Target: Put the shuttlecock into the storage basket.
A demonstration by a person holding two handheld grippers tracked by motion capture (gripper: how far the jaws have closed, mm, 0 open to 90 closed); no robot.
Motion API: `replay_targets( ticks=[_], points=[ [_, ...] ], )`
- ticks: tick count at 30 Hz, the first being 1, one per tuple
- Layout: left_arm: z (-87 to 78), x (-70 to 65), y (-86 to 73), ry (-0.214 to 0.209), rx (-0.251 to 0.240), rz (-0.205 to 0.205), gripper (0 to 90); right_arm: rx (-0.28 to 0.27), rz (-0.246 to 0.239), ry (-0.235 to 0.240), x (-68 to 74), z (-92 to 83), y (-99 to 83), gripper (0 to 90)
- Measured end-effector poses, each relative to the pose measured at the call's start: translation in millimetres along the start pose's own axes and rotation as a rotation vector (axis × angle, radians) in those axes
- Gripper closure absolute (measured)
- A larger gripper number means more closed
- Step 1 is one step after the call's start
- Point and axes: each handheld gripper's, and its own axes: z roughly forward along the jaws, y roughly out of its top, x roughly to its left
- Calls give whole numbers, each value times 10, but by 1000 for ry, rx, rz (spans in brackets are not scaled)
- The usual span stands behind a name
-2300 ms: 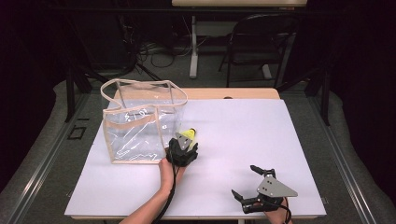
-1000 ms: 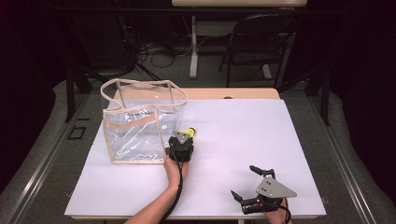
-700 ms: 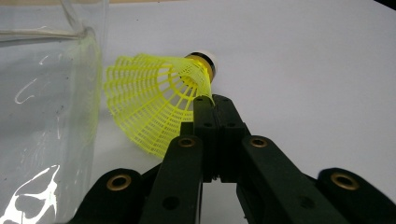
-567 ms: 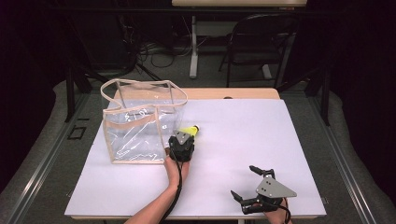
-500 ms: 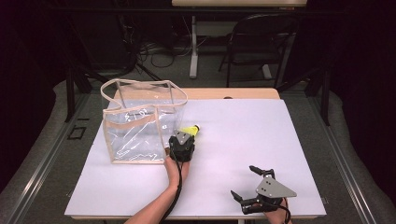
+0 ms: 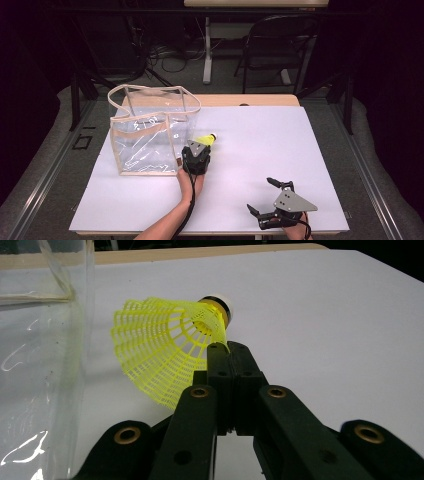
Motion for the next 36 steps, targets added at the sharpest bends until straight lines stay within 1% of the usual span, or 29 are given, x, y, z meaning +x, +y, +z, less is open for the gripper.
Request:
replay_targets(
  ticks=[8,14,15,17,26,34,36],
  points=[
    [-75,-67,23,-25,-17,16,897,1,-1,-1,-1,-1,0,0],
    [-128,-92,41,-44,-22,40,897,-1,1,0,-2,-3,0,0],
    [-150,-98,44,-46,-24,51,897,-1,1,1,-2,-3,0,0],
    [-166,-99,47,-53,-25,54,897,-1,0,1,-1,-1,0,0],
    [-252,-101,60,-76,-36,94,897,2,1,1,3,4,0,0],
    [-314,-84,114,-92,-48,130,896,2,1,1,3,5,-1,0],
    [-326,-82,131,-99,-52,133,896,2,1,1,4,5,-1,0]
  ],
)
